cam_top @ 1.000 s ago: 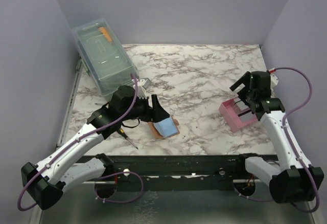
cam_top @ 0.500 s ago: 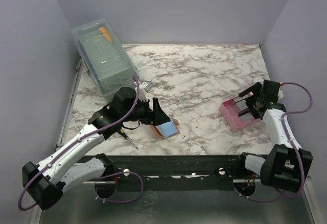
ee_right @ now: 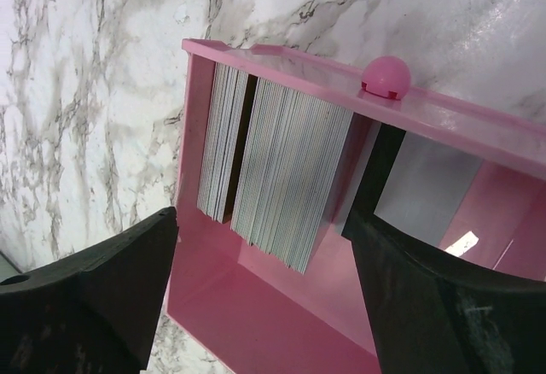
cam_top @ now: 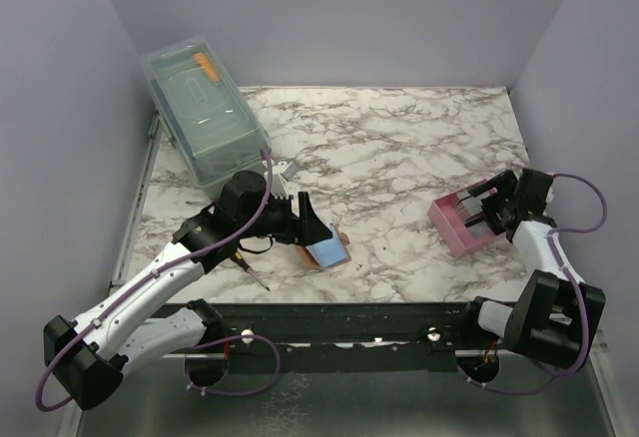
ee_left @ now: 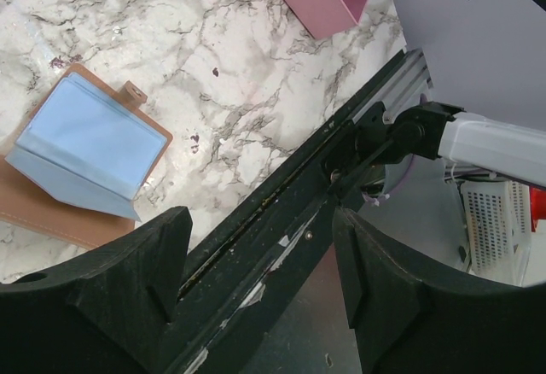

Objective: Put the credit cards into the card holder
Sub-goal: Pick up the credit card from the storage box, then insert the credit card into the card holder.

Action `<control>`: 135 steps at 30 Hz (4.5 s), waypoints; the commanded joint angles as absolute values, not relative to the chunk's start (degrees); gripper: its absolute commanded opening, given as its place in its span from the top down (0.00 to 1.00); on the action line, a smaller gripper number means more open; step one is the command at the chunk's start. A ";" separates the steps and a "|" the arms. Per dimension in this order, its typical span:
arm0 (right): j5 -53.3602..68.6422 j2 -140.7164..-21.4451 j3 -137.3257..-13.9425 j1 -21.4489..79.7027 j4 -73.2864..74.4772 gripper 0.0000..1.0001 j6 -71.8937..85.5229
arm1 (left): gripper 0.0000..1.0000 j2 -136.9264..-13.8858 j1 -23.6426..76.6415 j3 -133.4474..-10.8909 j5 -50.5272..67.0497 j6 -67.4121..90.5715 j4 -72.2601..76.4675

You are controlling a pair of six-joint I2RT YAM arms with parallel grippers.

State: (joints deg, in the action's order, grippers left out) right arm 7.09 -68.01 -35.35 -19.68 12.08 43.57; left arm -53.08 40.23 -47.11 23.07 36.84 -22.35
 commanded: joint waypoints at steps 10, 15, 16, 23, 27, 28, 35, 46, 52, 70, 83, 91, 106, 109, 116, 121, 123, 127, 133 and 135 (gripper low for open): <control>12.45 -68.38 -31.05 -21.98 1.16 0.27 44.88 | 0.26 -52.38 40.03 -46.41 24.70 36.52 -21.28; 13.53 -69.74 -31.30 -22.31 0.53 0.32 45.50 | 0.26 -52.38 40.08 -46.36 24.70 36.56 -21.27; 13.55 -69.84 -31.25 -22.32 0.55 0.32 45.65 | 0.26 -52.38 40.08 -46.30 24.70 36.56 -21.27; 14.23 -69.94 -31.14 -22.52 -1.59 0.42 45.94 | 0.25 -51.86 40.07 -46.07 24.71 36.65 -21.27; 15.16 -69.78 -30.94 -22.52 -1.93 0.54 46.27 | 0.25 -51.88 40.01 -46.03 24.78 36.65 -21.27; 15.12 -69.62 -30.94 -22.54 -1.89 0.57 46.27 | 0.25 -51.86 40.01 -46.05 24.78 36.65 -21.27; 15.05 -69.52 -30.92 -22.56 -1.41 0.73 46.15 | 0.25 -51.92 40.08 -45.99 24.87 36.65 -21.27; 15.65 -71.15 -31.52 -22.58 -0.58 0.89 45.09 | 0.25 -52.07 40.08 -46.07 24.93 36.65 -21.27; 14.12 -71.46 -31.24 -22.56 -0.09 0.72 44.14 | 0.25 -52.12 40.01 -46.02 24.96 36.65 -21.27; 15.79 -76.33 -28.65 -23.03 -5.96 0.35 44.45 | 0.25 -52.82 40.08 -46.23 25.07 36.43 -21.19; 18.51 -73.83 -29.30 -23.00 -6.69 0.54 45.25 | 0.25 -53.16 40.01 -46.30 25.14 36.56 -21.10; 18.30 -72.97 -29.52 -23.00 -6.27 0.67 45.70 | 0.25 -53.26 40.08 -46.37 25.39 36.56 -21.01; 17.22 -68.63 -31.96 -23.00 4.22 0.88 43.44 | 0.24 -53.53 40.08 -46.11 25.49 37.06 -20.92; 16.89 -67.28 -33.01 -23.00 7.22 0.91 42.11 | 0.24 -53.61 40.06 -46.14 25.49 37.58 -20.92; 16.38 -63.90 -35.77 -23.00 13.98 1.00 37.32 | 0.15 -54.69 40.08 -46.92 24.53 38.63 -20.83; 15.53 -59.70 -39.13 -22.90 20.01 1.00 31.36 | 0.05 -55.72 39.87 -47.73 24.01 40.76 -19.74; 17.40 -56.49 -41.61 -22.18 22.10 1.00 27.74 | 0.02 -56.12 39.38 -47.88 24.35 41.69 -18.72; 29.01 -57.19 -48.44 -12.77 25.34 1.00 20.94 | 0.01 -56.57 37.02 -45.93 29.00 44.57 -10.34; 45.17 -61.13 -46.59 10.08 7.05 1.00 33.45 | 0.06 -54.62 32.99 -38.27 34.00 55.38 7.79; 48.99 -62.45 -44.30 14.52 -3.53 1.00 39.57 | 0.08 -53.34 31.78 -35.86 34.11 59.09 12.06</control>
